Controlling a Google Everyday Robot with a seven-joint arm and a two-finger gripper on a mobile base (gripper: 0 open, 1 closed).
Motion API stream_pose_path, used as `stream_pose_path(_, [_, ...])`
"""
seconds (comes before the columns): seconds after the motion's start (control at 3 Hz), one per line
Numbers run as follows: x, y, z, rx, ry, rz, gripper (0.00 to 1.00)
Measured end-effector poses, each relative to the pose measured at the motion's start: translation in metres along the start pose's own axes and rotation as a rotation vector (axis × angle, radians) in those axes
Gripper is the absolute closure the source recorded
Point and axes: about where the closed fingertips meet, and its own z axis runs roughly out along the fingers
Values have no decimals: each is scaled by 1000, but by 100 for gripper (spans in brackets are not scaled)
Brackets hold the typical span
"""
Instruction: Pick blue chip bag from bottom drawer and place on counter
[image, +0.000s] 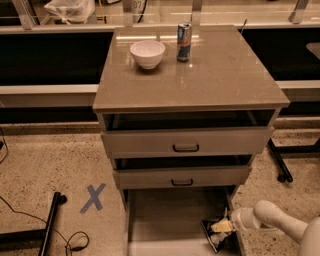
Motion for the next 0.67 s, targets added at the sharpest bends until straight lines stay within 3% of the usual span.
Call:
stream_pose_path(0.33, [-5, 5, -1, 7, -23, -24, 49])
stream_pose_path(0.67, [-16, 15, -6, -43, -97, -82, 73])
